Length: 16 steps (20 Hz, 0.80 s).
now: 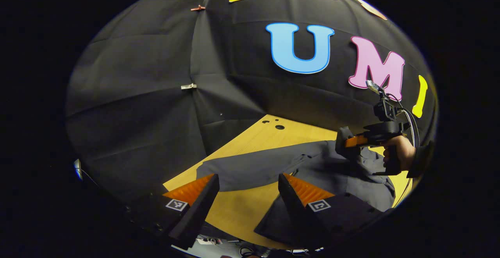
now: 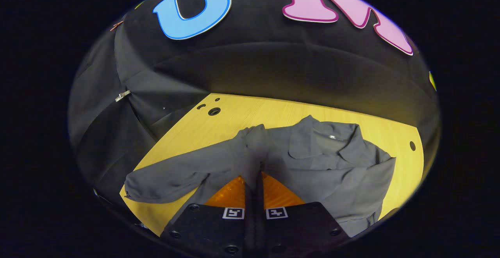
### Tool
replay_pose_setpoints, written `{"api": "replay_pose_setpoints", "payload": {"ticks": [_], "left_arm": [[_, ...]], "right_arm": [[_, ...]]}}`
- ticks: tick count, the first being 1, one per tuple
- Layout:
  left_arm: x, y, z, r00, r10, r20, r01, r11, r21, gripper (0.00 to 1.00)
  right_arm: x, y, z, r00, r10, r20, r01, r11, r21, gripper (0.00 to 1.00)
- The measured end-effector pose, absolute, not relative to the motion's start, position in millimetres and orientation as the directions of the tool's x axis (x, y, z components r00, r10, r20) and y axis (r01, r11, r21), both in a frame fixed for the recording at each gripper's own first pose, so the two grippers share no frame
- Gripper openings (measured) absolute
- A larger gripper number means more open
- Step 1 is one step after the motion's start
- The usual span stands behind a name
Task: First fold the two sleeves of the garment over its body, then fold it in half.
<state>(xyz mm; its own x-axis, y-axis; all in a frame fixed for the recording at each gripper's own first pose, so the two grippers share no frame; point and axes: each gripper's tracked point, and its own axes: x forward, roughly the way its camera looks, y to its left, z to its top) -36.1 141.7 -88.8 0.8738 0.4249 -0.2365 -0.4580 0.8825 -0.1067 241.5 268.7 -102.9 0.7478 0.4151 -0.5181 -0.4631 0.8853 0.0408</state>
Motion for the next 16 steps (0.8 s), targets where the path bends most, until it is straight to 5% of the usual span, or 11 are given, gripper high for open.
{"api": "replay_pose_setpoints", "payload": {"ticks": [4,7,8,9,10,11,13,16], "left_arm": [[-41.0,165.7,-100.0,0.856,0.448,-0.257,-0.49,0.862,-0.131,0.96],[-39.2,186.6,-110.6,0.846,0.466,-0.259,-0.509,0.85,-0.132,0.96],[-36.7,194.5,-111.8,0.843,0.471,-0.259,-0.515,0.846,-0.137,0.96],[-33.0,203.9,-115.5,0.84,0.476,-0.261,-0.521,0.842,-0.143,0.96],[-30.6,211.5,-117.8,0.837,0.478,-0.266,-0.526,0.837,-0.153,0.96],[-27.8,218.5,-120.3,0.835,0.48,-0.27,-0.531,0.832,-0.163,0.96],[-21.8,232.3,-127.8,0.832,0.479,-0.28,-0.536,0.824,-0.182,0.96],[-10.6,255.9,-142.1,0.822,0.485,-0.297,-0.55,0.812,-0.196,0.96]], "right_arm": [[239.3,279.2,-127.9,0.731,0.368,-0.575,-0.422,0.906,0.042,0.06],[227.1,291.2,-141.7,0.707,0.371,-0.602,-0.429,0.902,0.052,0.21],[222.3,293.6,-143.6,0.703,0.376,-0.604,-0.435,0.899,0.053,0.1],[215.0,295.0,-144.0,0.698,0.378,-0.609,-0.439,0.897,0.054,0.32],[208.2,296.0,-143.0,0.699,0.379,-0.606,-0.439,0.897,0.056,0.21],[200.9,298.5,-138.9,0.699,0.391,-0.599,-0.445,0.893,0.064,0.55],[188.4,296.1,-129.7,0.705,0.401,-0.585,-0.452,0.89,0.065,0.63],[171.3,277.7,-114.6,0.723,0.393,-0.568,-0.435,0.898,0.067,0.97]]}}
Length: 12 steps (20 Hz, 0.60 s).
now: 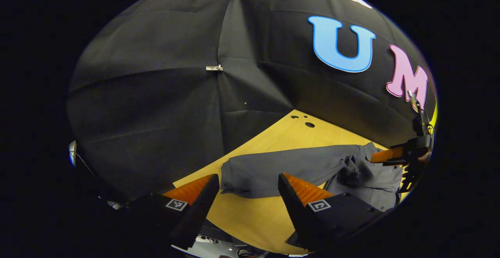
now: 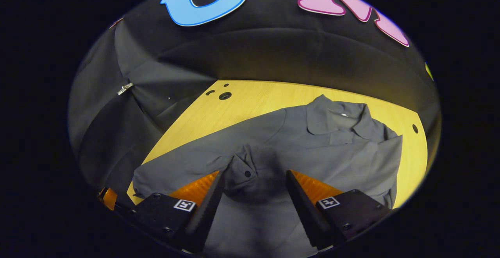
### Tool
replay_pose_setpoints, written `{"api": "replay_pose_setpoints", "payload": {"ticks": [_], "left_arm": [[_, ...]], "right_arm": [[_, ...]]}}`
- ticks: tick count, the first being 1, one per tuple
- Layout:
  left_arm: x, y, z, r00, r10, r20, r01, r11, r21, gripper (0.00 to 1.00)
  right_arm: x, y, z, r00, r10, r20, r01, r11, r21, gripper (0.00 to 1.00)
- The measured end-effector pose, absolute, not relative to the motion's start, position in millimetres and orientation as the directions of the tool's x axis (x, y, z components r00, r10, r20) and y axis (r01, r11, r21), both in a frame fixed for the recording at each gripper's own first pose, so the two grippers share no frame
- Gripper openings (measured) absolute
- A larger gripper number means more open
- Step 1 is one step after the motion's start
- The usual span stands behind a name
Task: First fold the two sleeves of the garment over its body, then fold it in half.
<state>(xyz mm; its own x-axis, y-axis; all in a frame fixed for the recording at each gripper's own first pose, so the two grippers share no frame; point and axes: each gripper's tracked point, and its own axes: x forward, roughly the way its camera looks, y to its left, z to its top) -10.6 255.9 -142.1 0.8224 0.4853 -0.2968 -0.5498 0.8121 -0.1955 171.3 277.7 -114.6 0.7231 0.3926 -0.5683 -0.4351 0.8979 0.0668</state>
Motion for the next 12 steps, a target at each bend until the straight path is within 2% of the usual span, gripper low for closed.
{"api": "replay_pose_setpoints", "payload": {"ticks": [1,2,8,12], "left_arm": [[-6.3,265.5,-150.8,0.815,0.491,-0.309,-0.559,0.807,-0.191,0.92],[-2.3,274.7,-157.7,0.806,0.497,-0.322,-0.568,0.801,-0.187,0.96],[30.9,317.4,-196.2,0.767,0.506,-0.393,-0.611,0.764,-0.208,0.96],[60.1,320.6,-214.2,0.779,0.46,-0.425,-0.581,0.786,-0.214,0.96]], "right_arm": [[166.1,268.1,-108.2,0.731,0.39,-0.56,-0.423,0.903,0.076,0.99],[162.1,255.7,-102.3,0.745,0.378,-0.549,-0.403,0.911,0.081,0.99],[134.1,150.0,-79.2,0.815,0.257,-0.519,-0.256,0.964,0.075,0.99],[101.9,80.3,-74.8,0.839,0.161,-0.52,-0.144,0.987,0.074,0.99]]}}
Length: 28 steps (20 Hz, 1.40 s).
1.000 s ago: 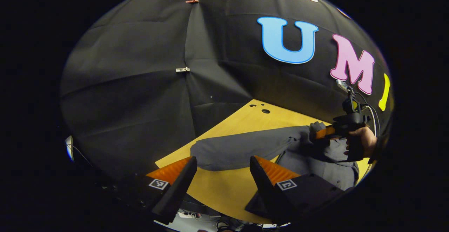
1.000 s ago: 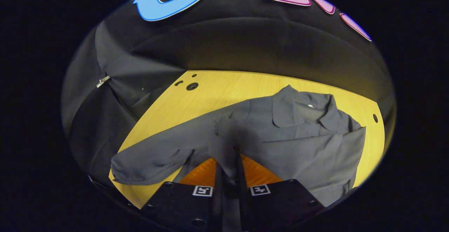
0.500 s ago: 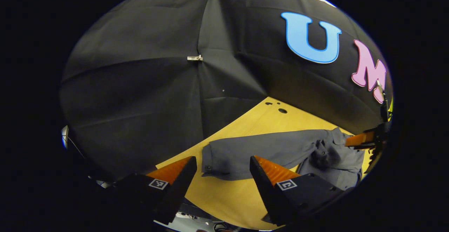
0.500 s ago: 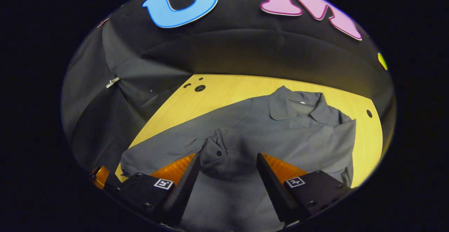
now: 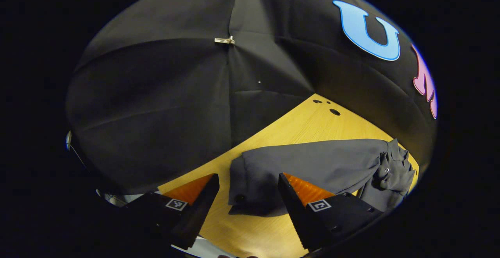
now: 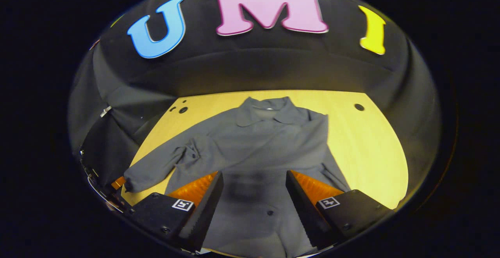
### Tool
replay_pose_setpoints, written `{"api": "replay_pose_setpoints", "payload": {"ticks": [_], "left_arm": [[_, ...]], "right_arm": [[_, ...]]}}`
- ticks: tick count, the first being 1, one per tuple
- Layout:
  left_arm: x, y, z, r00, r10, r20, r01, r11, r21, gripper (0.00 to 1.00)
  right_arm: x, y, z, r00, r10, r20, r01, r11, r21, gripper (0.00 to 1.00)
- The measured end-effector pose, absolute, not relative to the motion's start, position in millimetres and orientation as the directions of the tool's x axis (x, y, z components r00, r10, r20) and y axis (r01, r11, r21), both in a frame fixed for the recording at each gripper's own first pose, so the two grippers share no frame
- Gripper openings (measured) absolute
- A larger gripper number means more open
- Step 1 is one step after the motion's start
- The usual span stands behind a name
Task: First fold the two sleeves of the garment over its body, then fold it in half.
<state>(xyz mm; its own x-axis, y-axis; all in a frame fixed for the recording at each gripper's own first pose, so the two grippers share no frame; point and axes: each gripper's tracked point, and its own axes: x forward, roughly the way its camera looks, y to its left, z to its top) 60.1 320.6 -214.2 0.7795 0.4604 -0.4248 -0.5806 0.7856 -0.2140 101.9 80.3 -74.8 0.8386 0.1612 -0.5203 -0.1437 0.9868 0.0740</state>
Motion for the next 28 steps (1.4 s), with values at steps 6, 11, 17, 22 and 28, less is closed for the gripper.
{"api": "replay_pose_setpoints", "payload": {"ticks": [6,11,17,22,28], "left_arm": [[91.0,321.0,-234.6,0.75,0.466,-0.47,-0.593,0.788,-0.165,0.96],[98.5,321.9,-249.7,0.72,0.482,-0.498,-0.61,0.782,-0.125,0.97],[114.8,305.5,-248.4,0.741,0.457,-0.491,-0.53,0.848,-0.009,0.63],[119.2,297.9,-246.4,0.751,0.453,-0.481,-0.531,0.847,-0.032,0.11],[128.2,285.4,-208.6,0.737,0.485,-0.471,-0.559,0.829,-0.021,0.05]], "right_arm": [[42.9,9.7,-77.8,0.849,0.056,-0.526,-0.005,0.995,0.098,0.99],[-4.9,-33.2,-83.3,0.843,-0.012,-0.537,0.072,0.993,0.091,0.99],[-35.2,-44.8,-109.9,0.81,-0.018,-0.586,0.09,0.992,0.094,0.99],[-30.0,-40.7,-111.5,0.819,0.013,-0.573,0.072,0.99,0.125,0.99],[-23.0,-54.3,-119.3,0.821,0.027,-0.571,0.054,0.991,0.125,0.99]]}}
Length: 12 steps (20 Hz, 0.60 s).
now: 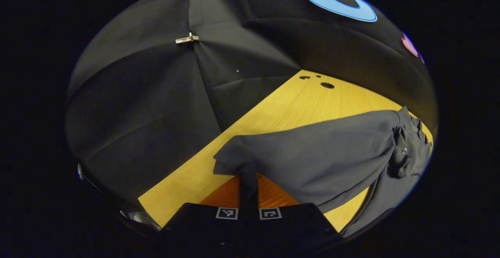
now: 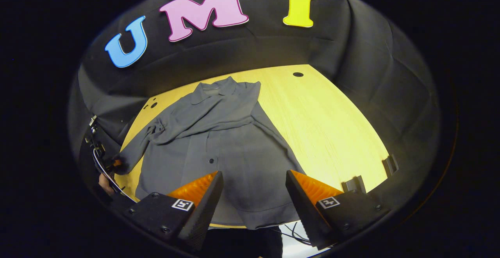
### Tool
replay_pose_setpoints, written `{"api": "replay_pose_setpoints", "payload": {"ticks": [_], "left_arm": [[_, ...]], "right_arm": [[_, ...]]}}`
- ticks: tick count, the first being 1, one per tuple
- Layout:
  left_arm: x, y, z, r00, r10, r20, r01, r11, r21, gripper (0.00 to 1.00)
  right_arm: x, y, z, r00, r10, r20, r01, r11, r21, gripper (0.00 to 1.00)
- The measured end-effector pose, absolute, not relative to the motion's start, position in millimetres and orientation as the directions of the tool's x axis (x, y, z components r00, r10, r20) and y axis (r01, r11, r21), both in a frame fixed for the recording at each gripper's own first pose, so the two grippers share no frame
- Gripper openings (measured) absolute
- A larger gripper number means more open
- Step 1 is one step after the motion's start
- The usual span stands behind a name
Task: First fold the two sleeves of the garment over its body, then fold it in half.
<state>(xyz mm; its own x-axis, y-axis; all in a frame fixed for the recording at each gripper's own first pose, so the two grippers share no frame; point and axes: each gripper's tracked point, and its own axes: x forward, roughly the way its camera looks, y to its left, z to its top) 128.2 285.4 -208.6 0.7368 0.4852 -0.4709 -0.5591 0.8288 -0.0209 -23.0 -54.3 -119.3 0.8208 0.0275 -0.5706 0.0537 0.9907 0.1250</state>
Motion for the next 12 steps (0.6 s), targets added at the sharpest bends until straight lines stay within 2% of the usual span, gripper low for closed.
{"api": "replay_pose_setpoints", "payload": {"ticks": [5,11,12], "left_arm": [[151.1,243.8,-136.7,0.821,0.437,-0.369,-0.486,0.872,-0.05,0.05],[191.1,150.3,-56.5,0.922,0.29,-0.257,-0.335,0.93,-0.154,0.08],[197.3,132.0,-45.8,0.934,0.264,-0.241,-0.306,0.938,-0.162,0.02]], "right_arm": [[-16.0,-65.3,-130.2,0.816,0.049,-0.576,0.065,0.982,0.176,0.99],[-3.1,-88.9,-129.7,0.829,0.06,-0.556,0.067,0.977,0.204,0.99],[-2.7,-97.1,-130.4,0.832,0.051,-0.553,0.073,0.977,0.199,0.99]]}}
